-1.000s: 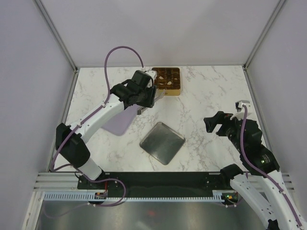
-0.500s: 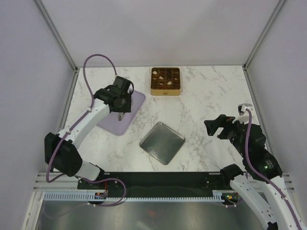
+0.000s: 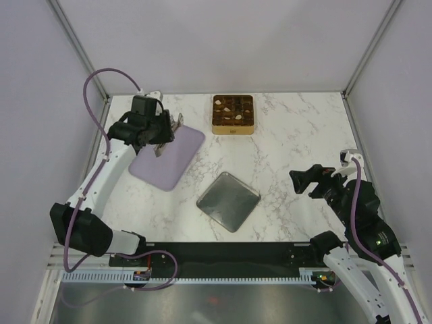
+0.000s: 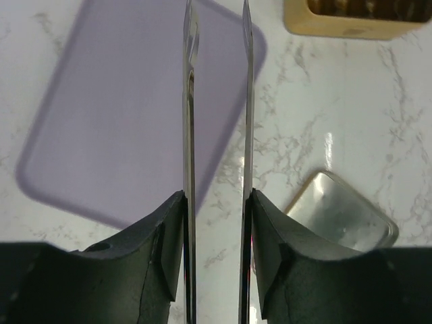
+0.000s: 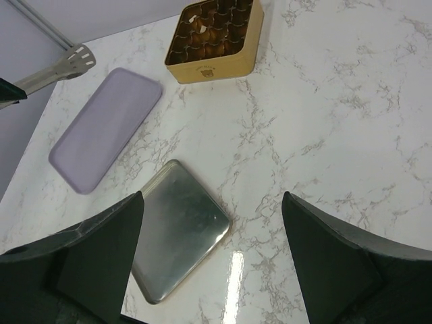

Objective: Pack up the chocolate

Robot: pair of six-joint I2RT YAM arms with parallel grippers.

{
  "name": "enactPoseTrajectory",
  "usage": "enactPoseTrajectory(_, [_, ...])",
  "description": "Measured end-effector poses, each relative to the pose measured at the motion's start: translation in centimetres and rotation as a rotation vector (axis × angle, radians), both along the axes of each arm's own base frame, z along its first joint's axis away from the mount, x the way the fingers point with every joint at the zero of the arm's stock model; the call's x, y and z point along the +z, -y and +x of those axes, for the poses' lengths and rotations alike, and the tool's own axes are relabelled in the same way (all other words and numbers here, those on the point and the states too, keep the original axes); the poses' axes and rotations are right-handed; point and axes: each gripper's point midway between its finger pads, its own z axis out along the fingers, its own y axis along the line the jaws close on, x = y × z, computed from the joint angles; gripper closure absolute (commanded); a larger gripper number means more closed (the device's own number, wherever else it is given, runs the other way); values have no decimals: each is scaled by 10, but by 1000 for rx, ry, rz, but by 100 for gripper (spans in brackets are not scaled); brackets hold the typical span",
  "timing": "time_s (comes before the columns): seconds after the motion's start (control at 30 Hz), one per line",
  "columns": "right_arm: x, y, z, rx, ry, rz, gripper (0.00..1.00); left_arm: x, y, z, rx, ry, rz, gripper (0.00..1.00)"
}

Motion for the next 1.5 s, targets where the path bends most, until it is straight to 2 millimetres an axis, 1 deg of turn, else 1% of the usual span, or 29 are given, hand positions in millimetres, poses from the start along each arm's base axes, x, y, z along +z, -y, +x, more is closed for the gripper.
enactPoseTrajectory(0.03, [0, 0, 0, -2, 1, 0, 8, 0, 15, -5, -46, 4, -10, 51])
enactPoseTrajectory(0.1, [1, 2, 0, -9, 6, -2, 8, 0, 50, -16, -147, 15, -19, 51])
enactPoseTrajectory(0.17, [5, 5, -1, -22, 13, -4, 9, -2, 90, -26, -253, 29, -25, 52])
enactPoseTrajectory(0.2, [9, 6, -1, -28, 21, -2, 9, -3, 111, -31, -302, 35, -33, 53])
enactPoseTrajectory(0.23, [15, 8, -2, -35, 34, 2, 9, -6, 127, -35, -336, 35, -40, 53])
enactPoseTrajectory(0.27, [22, 11, -4, -46, 50, 7, 9, -9, 146, -40, -375, 30, -45, 54])
enactPoseTrajectory(0.33, [40, 17, -7, -71, 96, 23, 9, -17, 180, -44, -425, 26, -64, 54])
enactPoseTrajectory(0.4, [57, 23, -11, -99, 142, 40, 9, -27, 209, -40, -450, 30, -79, 55])
enactPoseTrajectory(0.43, [64, 26, -12, -109, 162, 47, 9, -32, 220, -37, -459, 33, -85, 55])
enactPoseTrajectory(0.5, [73, 31, -15, -127, 190, 56, 9, -47, 250, -31, -476, 31, -96, 55])
enactPoseTrajectory(0.53, [75, 33, -16, -136, 198, 58, 9, -54, 261, -27, -481, 33, -101, 55])
enactPoseTrajectory(0.57, [76, 35, -16, -145, 202, 58, 9, -63, 277, -24, -487, 29, -109, 54])
enactPoseTrajectory(0.7, [77, 40, -17, -171, 208, 47, 8, -93, 328, -11, -485, 21, -120, 54])
enactPoseTrajectory(0.83, [77, 48, -20, -200, 214, 31, 8, -116, 366, 0, -464, 25, -137, 54])
enactPoseTrajectory(0.93, [83, 52, -23, -212, 231, 35, 8, -130, 386, 8, -445, 35, -142, 53])
enactPoseTrajectory(1.0, [86, 53, -25, -215, 240, 40, 8, -140, 394, 13, -423, 40, -142, 53])
enactPoseTrajectory(1.17, [89, 57, -27, -228, 251, 36, 8, -159, 395, 21, -356, 45, -125, 47])
enactPoseTrajectory(1.33, [88, 59, -28, -235, 248, 23, 8, -168, 401, 28, -345, 55, -128, 39])
enactPoseTrajectory(1.5, [86, 60, -28, -239, 243, 14, 8, -173, 404, 27, -357, 49, -134, 33])
